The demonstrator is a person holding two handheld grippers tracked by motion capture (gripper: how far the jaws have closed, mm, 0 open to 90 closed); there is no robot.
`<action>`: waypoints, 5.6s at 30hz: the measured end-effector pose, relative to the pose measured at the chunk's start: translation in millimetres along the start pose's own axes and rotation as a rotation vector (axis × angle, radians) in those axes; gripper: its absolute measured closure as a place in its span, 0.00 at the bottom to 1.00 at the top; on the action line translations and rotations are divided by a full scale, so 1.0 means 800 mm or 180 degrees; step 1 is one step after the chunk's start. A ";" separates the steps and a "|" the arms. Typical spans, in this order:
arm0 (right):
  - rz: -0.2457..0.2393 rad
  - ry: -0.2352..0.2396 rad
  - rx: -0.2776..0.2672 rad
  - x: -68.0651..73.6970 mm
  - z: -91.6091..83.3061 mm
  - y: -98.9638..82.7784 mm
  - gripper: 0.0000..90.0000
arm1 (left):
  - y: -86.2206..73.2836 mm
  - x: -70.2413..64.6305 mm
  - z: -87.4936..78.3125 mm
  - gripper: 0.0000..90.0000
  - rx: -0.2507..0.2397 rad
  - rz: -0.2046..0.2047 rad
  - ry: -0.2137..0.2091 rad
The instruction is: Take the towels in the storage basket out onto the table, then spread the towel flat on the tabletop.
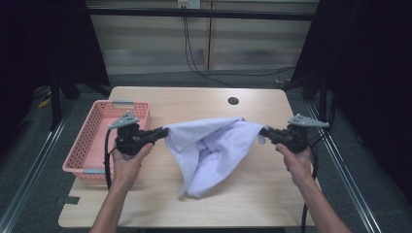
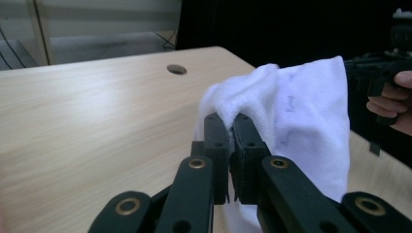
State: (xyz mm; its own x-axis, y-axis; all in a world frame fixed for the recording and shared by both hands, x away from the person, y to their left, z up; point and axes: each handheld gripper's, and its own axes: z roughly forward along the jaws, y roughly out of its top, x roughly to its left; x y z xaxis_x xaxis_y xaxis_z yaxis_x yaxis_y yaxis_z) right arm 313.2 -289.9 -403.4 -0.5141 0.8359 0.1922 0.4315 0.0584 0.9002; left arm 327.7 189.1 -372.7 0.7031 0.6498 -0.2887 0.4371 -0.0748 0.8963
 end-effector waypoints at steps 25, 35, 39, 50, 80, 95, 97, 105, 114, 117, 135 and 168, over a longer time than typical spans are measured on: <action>-0.0239 0.0274 0.0615 0.030 0.041 -0.049 0.56 | -0.068 -0.003 0.084 0.63 0.0712 0.0028 -0.0305; -0.0328 0.0282 0.0935 0.043 0.089 -0.080 0.48 | -0.113 -0.010 0.160 0.50 0.1363 0.0335 -0.0314; -0.0376 0.0133 0.0954 0.040 0.105 -0.088 0.50 | -0.113 -0.025 0.161 0.73 0.1584 0.0644 -0.0275; -0.0097 -0.0061 0.0617 0.006 0.108 -0.042 0.92 | -0.100 -0.050 0.112 0.94 0.1343 0.0241 -0.0881; -0.0178 0.0110 0.0379 0.009 0.063 -0.014 0.57 | -0.100 -0.016 0.039 0.66 0.1046 0.0127 -0.0563; -0.0405 0.0643 0.0892 0.095 0.052 -0.092 0.54 | -0.153 -0.033 0.061 0.81 0.1613 0.0284 -0.0441; -0.0470 0.0737 0.1018 0.104 0.054 -0.105 0.53 | -0.155 -0.043 0.072 0.82 0.1620 0.0258 -0.0528; -0.0703 0.0540 0.1291 0.096 0.057 -0.132 0.49 | -0.155 -0.069 0.113 0.83 0.1562 0.0147 -0.0750; -0.0766 0.0275 0.1253 0.065 0.055 -0.126 0.88 | -0.138 -0.073 0.149 0.91 0.1386 0.0023 -0.1019; -0.0678 0.0207 0.1269 0.032 0.042 -0.124 0.89 | -0.120 -0.063 0.133 0.93 0.1065 -0.0121 -0.1105; -0.0380 0.0045 0.1079 0.010 -0.039 -0.129 0.56 | -0.130 -0.028 0.050 0.73 0.1060 -0.0003 -0.0467; -0.0860 0.0349 0.1389 0.045 -0.056 -0.163 0.72 | -0.150 -0.043 0.052 0.97 0.1391 0.0296 -0.0921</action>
State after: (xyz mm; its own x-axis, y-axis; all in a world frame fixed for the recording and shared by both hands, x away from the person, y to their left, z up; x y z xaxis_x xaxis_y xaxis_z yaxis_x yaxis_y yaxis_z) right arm 205.0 -292.2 -496.6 -0.7143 0.6989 0.0363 0.5293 0.5056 0.6813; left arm 274.1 144.2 -484.3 0.8490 0.3949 -0.3510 0.5151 -0.4704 0.7165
